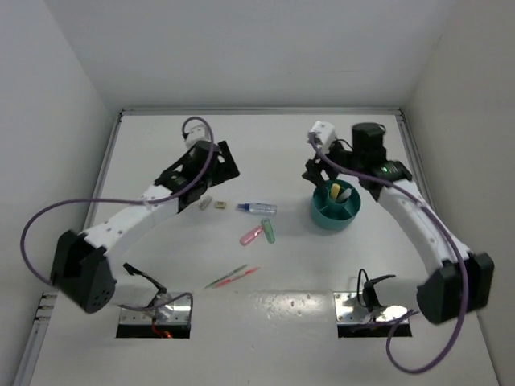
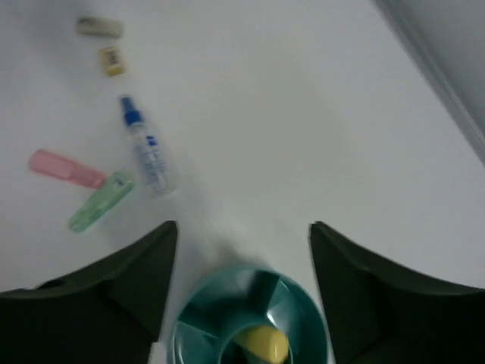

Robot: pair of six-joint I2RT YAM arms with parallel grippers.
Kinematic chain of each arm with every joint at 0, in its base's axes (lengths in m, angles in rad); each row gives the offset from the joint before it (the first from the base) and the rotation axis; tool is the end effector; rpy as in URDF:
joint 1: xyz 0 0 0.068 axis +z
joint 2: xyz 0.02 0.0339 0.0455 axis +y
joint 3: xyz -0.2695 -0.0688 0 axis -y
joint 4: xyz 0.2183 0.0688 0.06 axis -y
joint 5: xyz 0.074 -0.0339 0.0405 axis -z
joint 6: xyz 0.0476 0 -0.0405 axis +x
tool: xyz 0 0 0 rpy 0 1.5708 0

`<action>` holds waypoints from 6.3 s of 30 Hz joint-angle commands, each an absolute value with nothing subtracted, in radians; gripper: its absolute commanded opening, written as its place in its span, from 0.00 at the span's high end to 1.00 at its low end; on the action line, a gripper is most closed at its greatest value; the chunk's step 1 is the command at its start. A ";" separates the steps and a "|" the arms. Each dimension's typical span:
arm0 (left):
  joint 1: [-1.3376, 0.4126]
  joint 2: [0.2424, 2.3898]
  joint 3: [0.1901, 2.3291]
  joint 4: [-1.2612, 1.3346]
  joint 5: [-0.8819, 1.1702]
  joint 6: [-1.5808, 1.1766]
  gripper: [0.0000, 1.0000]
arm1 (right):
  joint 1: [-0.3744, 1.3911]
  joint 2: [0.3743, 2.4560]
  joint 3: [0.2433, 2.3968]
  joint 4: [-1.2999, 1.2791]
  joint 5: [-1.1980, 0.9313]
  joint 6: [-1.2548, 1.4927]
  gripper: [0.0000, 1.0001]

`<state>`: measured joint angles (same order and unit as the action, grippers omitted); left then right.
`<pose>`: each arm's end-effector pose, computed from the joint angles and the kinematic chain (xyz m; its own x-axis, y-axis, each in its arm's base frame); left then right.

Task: Sort the stationery into containers
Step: Pick up the stationery from the center of the board, then place the stationery in the storage box.

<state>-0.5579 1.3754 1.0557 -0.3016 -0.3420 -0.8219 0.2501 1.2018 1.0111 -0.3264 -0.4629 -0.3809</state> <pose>0.2548 -0.1402 0.2970 -0.5321 -0.4813 -0.6966 -0.1796 0.8681 -0.4627 0.2368 0.0824 0.3248 -0.2225 -0.4002 -0.8890 -0.7328 0.6701 -0.1182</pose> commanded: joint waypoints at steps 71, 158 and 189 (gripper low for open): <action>-0.298 0.644 0.799 -0.402 -0.558 -0.634 0.00 | 0.694 1.479 1.189 0.049 0.560 -0.247 1.00; -0.298 0.695 0.781 -0.347 -0.359 -0.584 0.00 | -0.101 1.434 0.836 0.072 -0.798 -0.281 0.62; -0.298 0.790 0.752 -0.299 -0.186 -0.534 0.82 | -0.115 1.233 0.943 -0.054 -0.972 -0.175 0.35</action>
<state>-0.3061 0.7525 0.7586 -0.3389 -0.2409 -0.5537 -0.1276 1.2774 0.8829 -0.0643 -0.8753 -0.2306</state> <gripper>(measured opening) 0.197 0.643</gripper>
